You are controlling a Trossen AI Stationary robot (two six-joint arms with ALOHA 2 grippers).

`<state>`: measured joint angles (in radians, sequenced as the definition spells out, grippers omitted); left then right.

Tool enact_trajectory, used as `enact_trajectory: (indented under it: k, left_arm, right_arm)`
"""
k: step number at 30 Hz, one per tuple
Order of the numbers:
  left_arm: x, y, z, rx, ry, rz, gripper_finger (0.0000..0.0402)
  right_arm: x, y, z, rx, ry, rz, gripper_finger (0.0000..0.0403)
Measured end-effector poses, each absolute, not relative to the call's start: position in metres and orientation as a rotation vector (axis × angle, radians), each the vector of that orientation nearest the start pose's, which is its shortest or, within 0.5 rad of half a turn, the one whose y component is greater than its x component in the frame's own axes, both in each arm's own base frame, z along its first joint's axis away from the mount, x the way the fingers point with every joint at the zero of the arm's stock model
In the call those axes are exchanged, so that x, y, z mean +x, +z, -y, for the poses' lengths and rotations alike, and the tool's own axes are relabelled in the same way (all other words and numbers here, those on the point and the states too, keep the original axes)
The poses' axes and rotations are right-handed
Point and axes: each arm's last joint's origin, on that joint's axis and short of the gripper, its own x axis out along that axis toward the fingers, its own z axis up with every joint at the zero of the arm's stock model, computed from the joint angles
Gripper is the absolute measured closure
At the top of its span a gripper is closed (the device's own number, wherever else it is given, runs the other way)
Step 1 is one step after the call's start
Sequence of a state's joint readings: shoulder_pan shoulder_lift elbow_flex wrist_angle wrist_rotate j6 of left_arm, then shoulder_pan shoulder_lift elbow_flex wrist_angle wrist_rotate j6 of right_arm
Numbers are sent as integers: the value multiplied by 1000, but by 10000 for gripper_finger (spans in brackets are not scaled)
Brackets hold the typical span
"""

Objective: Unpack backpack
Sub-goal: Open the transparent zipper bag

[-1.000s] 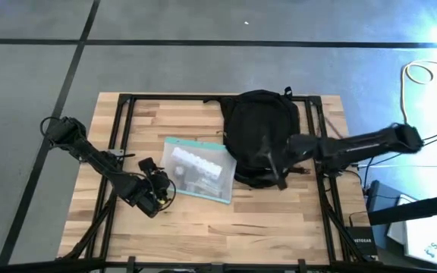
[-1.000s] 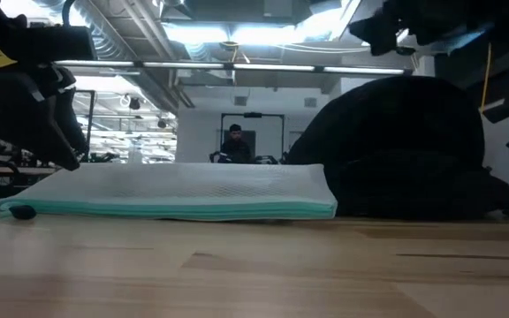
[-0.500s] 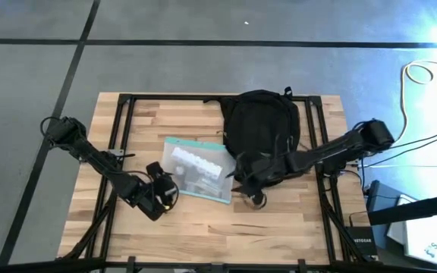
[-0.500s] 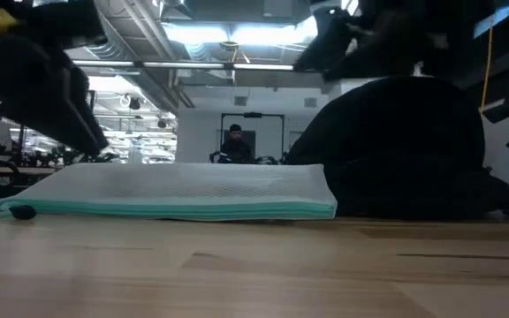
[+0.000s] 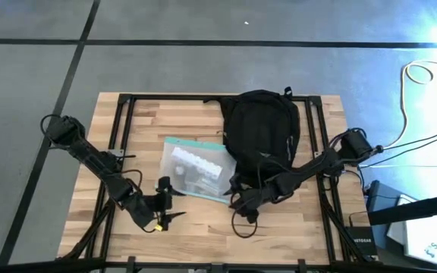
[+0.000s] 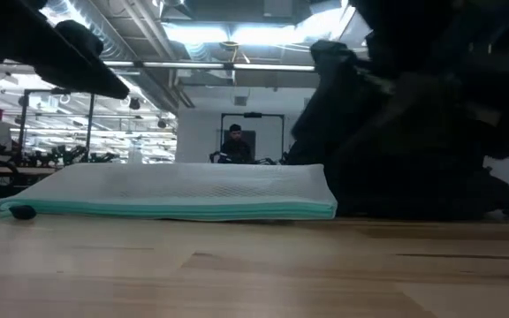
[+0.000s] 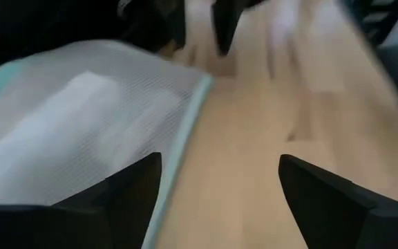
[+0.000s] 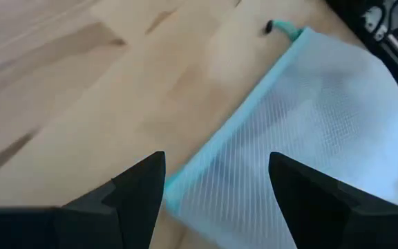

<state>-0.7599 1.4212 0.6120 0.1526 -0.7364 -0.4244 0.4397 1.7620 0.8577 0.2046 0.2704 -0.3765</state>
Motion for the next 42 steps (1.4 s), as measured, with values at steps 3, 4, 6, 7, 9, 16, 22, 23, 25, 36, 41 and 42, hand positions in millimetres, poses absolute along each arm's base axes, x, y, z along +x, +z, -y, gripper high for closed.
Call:
enact_trajectory:
  k: [3, 4, 6, 7, 9, 16, 22, 23, 25, 36, 41, 42]
  left_arm:
    - [196, 164, 167, 2, 50, -446, 129]
    - [193, 161, 167, -9, 41, -441, 129]
    - [187, 155, 167, -30, 32, -442, 129]
    - [184, 152, 167, -33, 32, -447, 129]
    - [178, 148, 167, -29, 47, -450, 129]
    - [170, 142, 167, -10, 63, -442, 129]
    - [169, 141, 167, 10, 57, -448, 129]
    - [169, 141, 167, 19, 53, -451, 129]
    - [169, 141, 167, 32, 36, -458, 129]
    - [155, 150, 170, 61, -10, -462, 129]
    - [149, 156, 165, 97, 5, -471, 129]
    - [148, 158, 164, 101, 5, -472, 129]
  right_arm:
    - [319, 137, -141, -503, 251, -599, 162]
    - [320, 134, -142, -469, 240, -611, 162]
    - [323, 128, -143, -410, 219, -635, 162]
    - [324, 126, -144, -381, 209, -642, 162]
    - [328, 123, -145, -325, 189, -650, 162]
    - [332, 105, -140, -248, 56, -754, 162]
    - [335, 99, -136, -92, -26, -779, 174]
    - [335, 99, -135, -85, -30, -779, 184]
    - [335, 99, -135, -66, -41, -777, 211]
    - [334, 98, -136, -59, -23, -788, 396]
    - [334, 98, -136, -60, -20, -791, 397]
    - [334, 99, -136, -56, -24, -786, 399]
